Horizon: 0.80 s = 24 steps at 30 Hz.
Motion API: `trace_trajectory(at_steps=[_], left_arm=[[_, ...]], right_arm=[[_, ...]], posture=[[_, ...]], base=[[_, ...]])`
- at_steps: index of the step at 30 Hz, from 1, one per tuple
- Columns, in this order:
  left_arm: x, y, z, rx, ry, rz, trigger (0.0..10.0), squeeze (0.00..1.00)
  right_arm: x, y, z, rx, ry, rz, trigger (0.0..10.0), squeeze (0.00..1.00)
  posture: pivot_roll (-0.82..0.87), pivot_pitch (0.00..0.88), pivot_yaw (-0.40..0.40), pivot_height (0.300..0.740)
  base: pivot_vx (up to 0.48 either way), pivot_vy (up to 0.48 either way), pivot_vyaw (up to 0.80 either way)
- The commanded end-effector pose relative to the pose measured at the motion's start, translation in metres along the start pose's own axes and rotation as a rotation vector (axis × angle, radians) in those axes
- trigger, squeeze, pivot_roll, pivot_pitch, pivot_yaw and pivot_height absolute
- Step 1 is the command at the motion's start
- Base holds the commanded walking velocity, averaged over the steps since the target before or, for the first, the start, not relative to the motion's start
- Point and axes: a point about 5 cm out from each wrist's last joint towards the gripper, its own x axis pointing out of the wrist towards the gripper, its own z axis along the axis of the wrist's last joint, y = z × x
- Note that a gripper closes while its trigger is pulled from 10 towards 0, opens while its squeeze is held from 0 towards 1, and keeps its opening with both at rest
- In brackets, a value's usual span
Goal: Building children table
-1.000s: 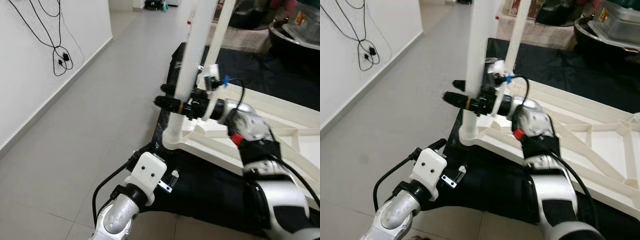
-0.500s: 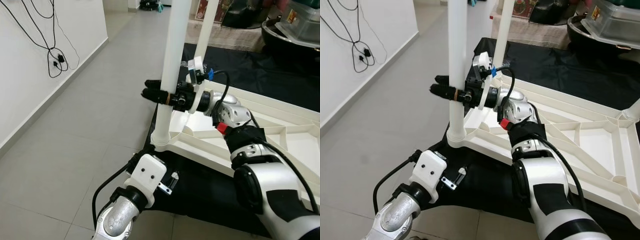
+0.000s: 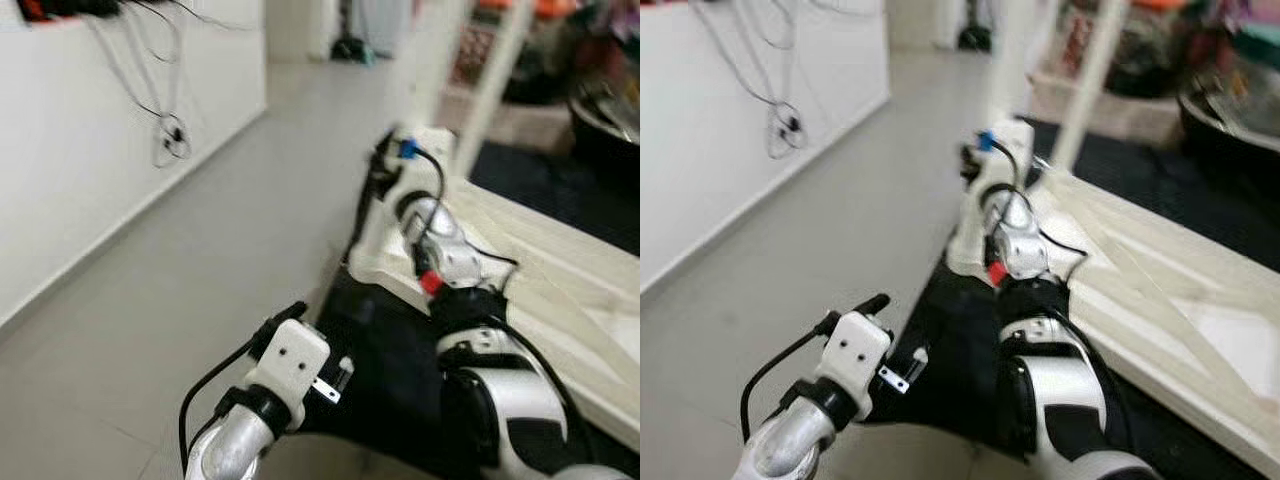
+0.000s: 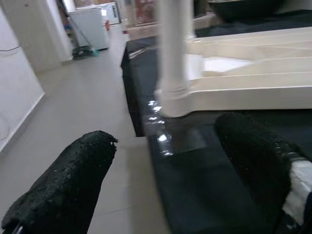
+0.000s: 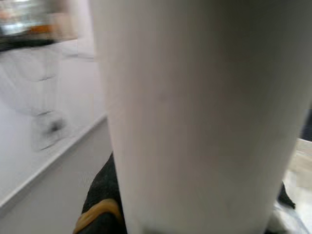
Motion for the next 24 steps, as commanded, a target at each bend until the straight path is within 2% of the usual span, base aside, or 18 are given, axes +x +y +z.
trace_trajectory(at_steps=[1, 2, 3, 4, 5, 6, 7, 11, 12, 13, 14, 15, 18, 20, 21, 22, 23, 24], left_arm=[[0.002, -0.003, -0.001, 0.002, 0.001, -0.011, 10.0, 0.00], [0.002, -0.003, -0.001, 0.004, 0.000, -0.012, 10.0, 0.00], [0.002, -0.002, -0.001, 0.005, 0.000, -0.013, 10.0, 0.00], [0.002, -0.002, -0.002, 0.005, 0.000, -0.013, 10.0, 0.00], [0.002, -0.002, -0.002, 0.006, 0.000, -0.014, 10.0, 0.00], [0.002, -0.002, -0.002, 0.006, 0.000, -0.014, 10.0, 0.00], [0.002, -0.002, -0.002, 0.006, 0.000, -0.014, 10.0, 0.00], [0.002, -0.003, -0.002, 0.006, 0.001, -0.012, 10.0, 0.00], [0.002, -0.003, -0.002, 0.005, 0.002, -0.010, 10.0, 0.00], [0.001, -0.003, -0.002, 0.006, 0.003, -0.009, 10.0, 0.00], [0.001, -0.003, -0.002, 0.005, 0.004, -0.008, 10.0, 0.00], [0.001, -0.003, -0.002, 0.005, 0.004, -0.008, 10.0, 0.00], [0.001, -0.002, -0.002, 0.004, 0.006, -0.008, 10.0, 0.00], [0.001, -0.002, -0.002, 0.004, 0.005, -0.008, 10.0, 0.00], [0.001, -0.002, -0.002, 0.004, 0.005, -0.008, 10.0, 0.00], [0.001, -0.002, -0.002, 0.004, 0.004, -0.008, 10.0, 0.00], [0.001, -0.002, -0.002, 0.004, 0.004, -0.008, 10.0, 0.00], [0.001, -0.002, -0.002, 0.004, 0.004, -0.007, 10.0, 0.00]], right_arm=[[-0.009, -0.024, -0.027, 0.044, 0.113, -0.160, 0.0, 0.00], [-0.011, -0.013, -0.024, 0.078, 0.087, -0.112, 0.0, 0.00], [-0.011, -0.002, -0.022, 0.115, 0.066, -0.061, 2.0, 0.00], [-0.011, 0.005, -0.020, 0.136, 0.054, -0.030, 2.0, 0.00], [-0.010, 0.012, -0.018, 0.154, 0.031, 0.019, 10.0, 0.00], [-0.010, 0.012, -0.018, 0.154, 0.031, 0.019, 10.0, 0.00], [-0.011, 0.017, -0.016, 0.160, 0.019, 0.028, 10.0, 1.00], [-0.012, 0.034, -0.008, 0.169, -0.040, 0.151, 10.0, 1.00], [-0.013, 0.040, -0.004, 0.173, -0.062, 0.219, 10.0, 0.76], [-0.013, 0.047, -0.001, 0.196, -0.067, 0.313, 10.0, 0.00], [-0.012, 0.051, 0.003, 0.237, -0.049, 0.445, 10.0, 0.00], [-0.012, 0.051, 0.003, 0.237, -0.049, 0.445, 10.0, 0.00], [-0.020, 0.050, 0.014, 0.268, -0.020, 0.892, 10.0, 0.00], [-0.030, 0.041, 0.016, 0.222, -0.006, 1.156, 10.0, 0.00], [-0.030, 0.041, 0.016, 0.222, -0.006, 1.156, 10.0, 0.00], [-0.037, 0.034, 0.016, 0.196, 0.021, 1.329, 10.0, 0.00], [-0.037, 0.034, 0.016, 0.196, 0.021, 1.329, 10.0, 0.00], [-0.042, 0.029, 0.015, 0.183, 0.041, 1.434, 10.0, 0.00]], posture=[[0.14, 0.091, -0.075, 0.740], [0.14, 0.091, -0.075, 0.740], [0.14, 0.091, -0.075, 0.740], [0.14, 0.091, -0.075, 0.740], [0.14, 0.091, -0.075, 0.740], [0.14, 0.091, -0.075, 0.740], [0.14, 0.091, -0.075, 0.740], [0.15, 0.095, -0.081, 0.740], [0.15, 0.096, -0.083, 0.740], [0.15, 0.098, -0.080, 0.740], [0.14, 0.098, -0.081, 0.740], [0.14, 0.098, -0.081, 0.740], [0.14, 0.103, -0.082, 0.740], [0.14, 0.104, -0.084, 0.740], [0.14, 0.104, -0.084, 0.740], [0.14, 0.104, -0.084, 0.740], [0.14, 0.104, -0.084, 0.740], [0.14, 0.104, -0.084, 0.740]], base=[[0.000, 0.000, 0.00], [0.000, 0.000, 0.00], [0.000, 0.000, 0.00], [0.000, 0.000, 0.00], [0.000, 0.000, 0.00], [0.000, 0.000, 0.00], [0.000, 0.000, 0.00], [0.000, 0.000, 0.00], [0.000, 0.000, 0.00], [0.000, 0.000, 0.00], [0.000, 0.000, 0.00], [0.000, 0.000, 0.00], [0.000, 0.000, 0.00], [0.000, 0.000, 0.00], [0.000, 0.000, 0.00], [0.000, 0.000, 0.00], [0.000, 0.000, 0.00], [0.000, 0.000, 0.00]])
